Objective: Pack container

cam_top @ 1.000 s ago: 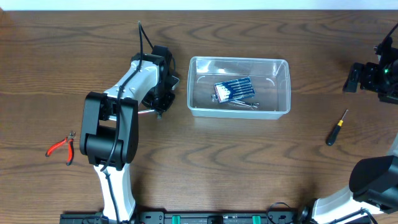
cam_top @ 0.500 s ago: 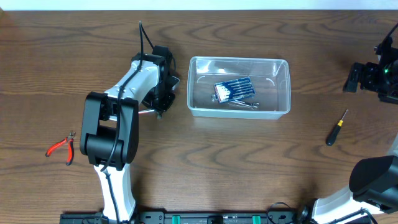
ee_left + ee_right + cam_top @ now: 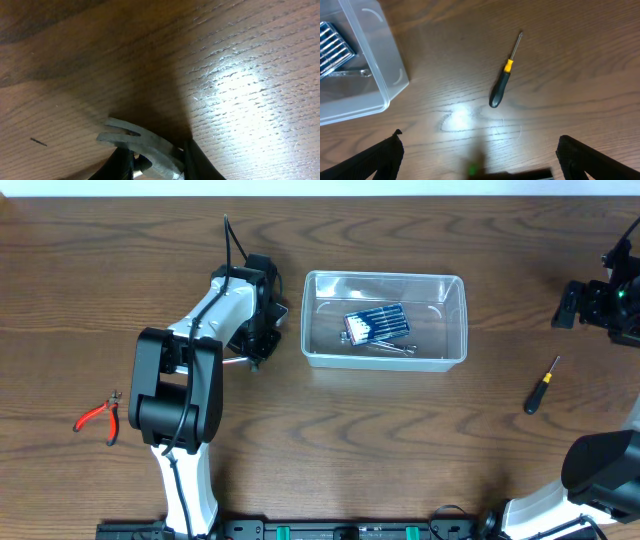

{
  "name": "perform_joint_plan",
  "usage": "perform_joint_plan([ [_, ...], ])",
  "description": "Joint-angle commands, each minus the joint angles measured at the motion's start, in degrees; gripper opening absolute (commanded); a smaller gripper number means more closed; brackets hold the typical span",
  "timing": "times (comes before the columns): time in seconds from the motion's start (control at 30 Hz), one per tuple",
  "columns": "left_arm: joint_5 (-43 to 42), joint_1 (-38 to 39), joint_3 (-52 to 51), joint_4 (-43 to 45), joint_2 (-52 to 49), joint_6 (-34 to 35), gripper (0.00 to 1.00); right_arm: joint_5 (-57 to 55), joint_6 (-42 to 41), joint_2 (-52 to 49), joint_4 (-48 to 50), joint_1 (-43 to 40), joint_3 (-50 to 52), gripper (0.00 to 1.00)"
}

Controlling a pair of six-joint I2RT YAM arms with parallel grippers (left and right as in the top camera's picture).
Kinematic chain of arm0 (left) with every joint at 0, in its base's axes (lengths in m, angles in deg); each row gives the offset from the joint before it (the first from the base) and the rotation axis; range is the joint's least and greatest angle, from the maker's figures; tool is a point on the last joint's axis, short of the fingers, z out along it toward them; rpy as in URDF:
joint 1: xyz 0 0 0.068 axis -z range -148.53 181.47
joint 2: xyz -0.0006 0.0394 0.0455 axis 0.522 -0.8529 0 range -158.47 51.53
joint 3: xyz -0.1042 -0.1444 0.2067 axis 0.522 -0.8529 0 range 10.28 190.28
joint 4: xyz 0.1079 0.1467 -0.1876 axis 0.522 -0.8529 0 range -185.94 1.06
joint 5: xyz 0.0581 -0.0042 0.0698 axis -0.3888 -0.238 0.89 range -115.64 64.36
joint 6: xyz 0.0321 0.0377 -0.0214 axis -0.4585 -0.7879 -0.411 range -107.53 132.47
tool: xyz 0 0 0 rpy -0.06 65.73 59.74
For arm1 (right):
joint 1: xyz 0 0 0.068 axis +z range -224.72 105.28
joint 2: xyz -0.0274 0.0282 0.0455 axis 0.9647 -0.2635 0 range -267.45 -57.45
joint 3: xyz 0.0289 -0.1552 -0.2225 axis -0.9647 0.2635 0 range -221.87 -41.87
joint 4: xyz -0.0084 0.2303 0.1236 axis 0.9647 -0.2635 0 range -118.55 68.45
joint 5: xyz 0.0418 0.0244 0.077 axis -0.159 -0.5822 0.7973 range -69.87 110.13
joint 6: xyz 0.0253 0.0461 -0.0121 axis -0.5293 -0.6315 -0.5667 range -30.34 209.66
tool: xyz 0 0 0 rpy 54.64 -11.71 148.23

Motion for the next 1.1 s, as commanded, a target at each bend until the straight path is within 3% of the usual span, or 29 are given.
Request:
perform_joint_plan([
  [0.0, 0.31, -0.20, 0.02, -0.63, 1.73, 0.09, 0.06, -0.11, 0.74, 0.04, -0.07, 0.57, 0.26, 0.99],
  [0.57, 0.31, -0.20, 0.04, -1.25, 14.58, 0.35, 0.06, -0.07, 0.74, 0.04, -0.04, 0.57, 0.26, 0.99],
  [1.07, 0.28, 0.83, 2.40, -2.45, 16.35, 1.84, 0.06, 0.59, 0.74, 0.04, -0.04, 0.57, 0.26, 0.99],
])
